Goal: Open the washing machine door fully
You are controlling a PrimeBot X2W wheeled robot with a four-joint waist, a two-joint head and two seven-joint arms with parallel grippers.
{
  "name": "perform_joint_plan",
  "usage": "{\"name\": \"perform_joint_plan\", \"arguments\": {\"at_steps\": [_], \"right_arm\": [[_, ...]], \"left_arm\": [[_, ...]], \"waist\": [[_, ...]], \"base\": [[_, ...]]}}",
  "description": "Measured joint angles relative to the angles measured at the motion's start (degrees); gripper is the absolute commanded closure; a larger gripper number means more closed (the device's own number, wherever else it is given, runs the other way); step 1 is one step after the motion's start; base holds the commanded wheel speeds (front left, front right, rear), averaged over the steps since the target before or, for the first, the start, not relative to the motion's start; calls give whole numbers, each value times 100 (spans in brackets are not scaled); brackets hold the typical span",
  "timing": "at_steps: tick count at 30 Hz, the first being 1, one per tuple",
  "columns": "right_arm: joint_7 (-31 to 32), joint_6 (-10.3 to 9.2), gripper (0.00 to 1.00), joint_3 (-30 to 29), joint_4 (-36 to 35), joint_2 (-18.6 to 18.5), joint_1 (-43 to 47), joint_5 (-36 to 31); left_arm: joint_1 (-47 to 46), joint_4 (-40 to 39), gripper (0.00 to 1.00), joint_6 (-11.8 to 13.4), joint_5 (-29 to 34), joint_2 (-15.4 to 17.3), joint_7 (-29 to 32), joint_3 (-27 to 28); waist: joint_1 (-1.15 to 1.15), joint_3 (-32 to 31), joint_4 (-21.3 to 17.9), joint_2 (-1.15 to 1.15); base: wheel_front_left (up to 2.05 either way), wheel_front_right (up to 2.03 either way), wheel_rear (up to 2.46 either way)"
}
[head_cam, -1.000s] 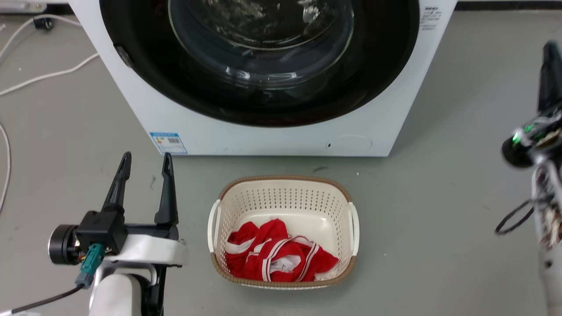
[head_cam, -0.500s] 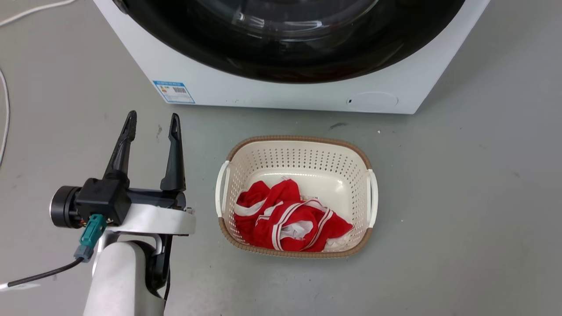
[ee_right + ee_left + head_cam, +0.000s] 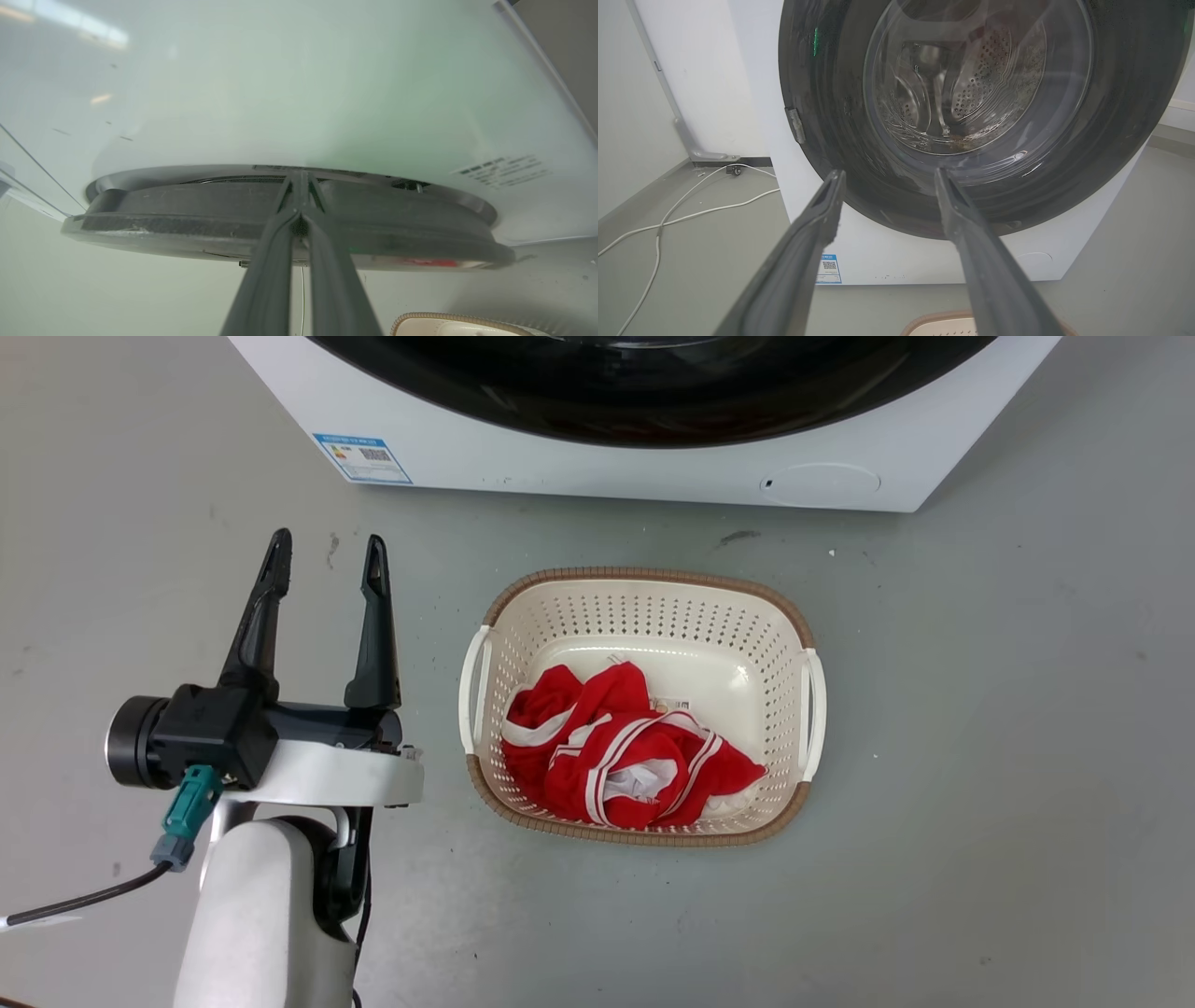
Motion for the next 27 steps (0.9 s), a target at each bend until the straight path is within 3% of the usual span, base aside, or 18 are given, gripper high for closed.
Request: {"name": "perform_joint_plan", "arguments": {"at_steps": [11,27], "right_arm": [[385,0,100,179,277,91,-443,-241],[2185,2,100,120,0,143,-216,79]], "left_arm": [[-173,-21,0,26,-9,0,0,-85],[-213,78,0,75,-48,0,0,-142]], "waist": [[0,318,37,0],[0,178,-6,0]], "base": [[0,0,0],[0,0,0]]}}
